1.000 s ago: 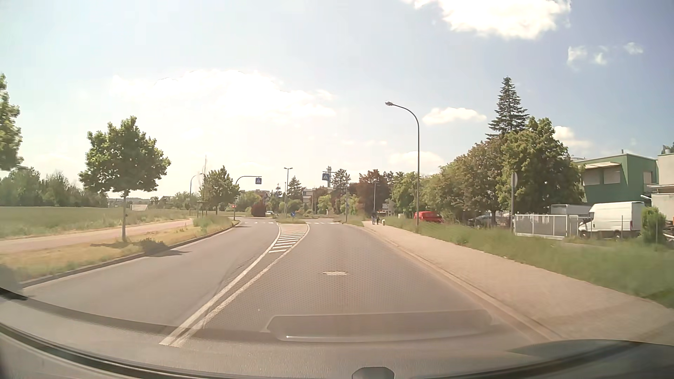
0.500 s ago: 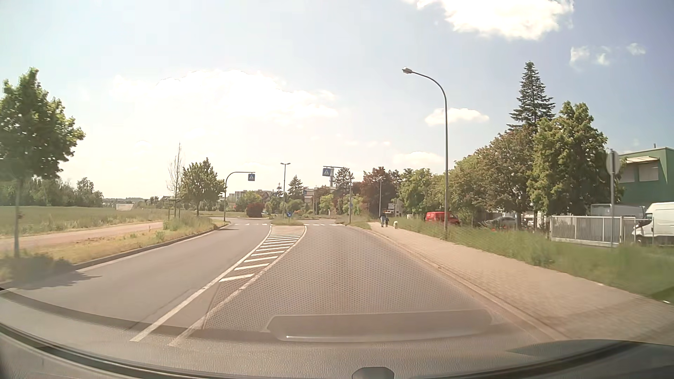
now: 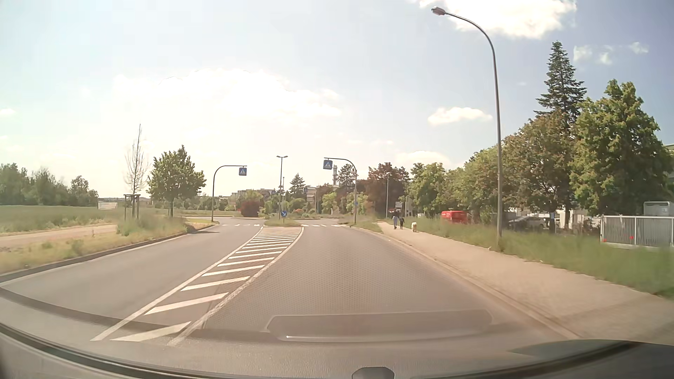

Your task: Follow the waypoints while adhering to traffic rules and regulations

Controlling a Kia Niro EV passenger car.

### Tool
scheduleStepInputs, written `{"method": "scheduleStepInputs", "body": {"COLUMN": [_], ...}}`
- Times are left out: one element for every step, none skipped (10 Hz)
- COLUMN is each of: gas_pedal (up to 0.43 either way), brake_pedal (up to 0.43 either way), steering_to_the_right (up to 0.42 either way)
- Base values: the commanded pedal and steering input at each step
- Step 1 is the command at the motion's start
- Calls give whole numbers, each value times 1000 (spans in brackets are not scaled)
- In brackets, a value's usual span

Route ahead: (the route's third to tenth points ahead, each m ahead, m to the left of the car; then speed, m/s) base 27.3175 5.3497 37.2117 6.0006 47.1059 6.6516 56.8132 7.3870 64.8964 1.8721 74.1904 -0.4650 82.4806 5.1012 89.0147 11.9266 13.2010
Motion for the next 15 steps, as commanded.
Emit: {"method": "scheduleStepInputs", "body": {"gas_pedal": [0, 0, 0, 0, 0, 0, 0, 0, 0, 0, 0, 0, 0, 0, 0], "brake_pedal": [6, 43, 73, 85, 110, 128, 146, 177, 183, 189, 189, 195, 201, 207, 213], "steering_to_the_right": [-4, -5, -5, -4, -4, -5, -4, -4, -4, -4, -4, -4, -4, -5, -5]}}
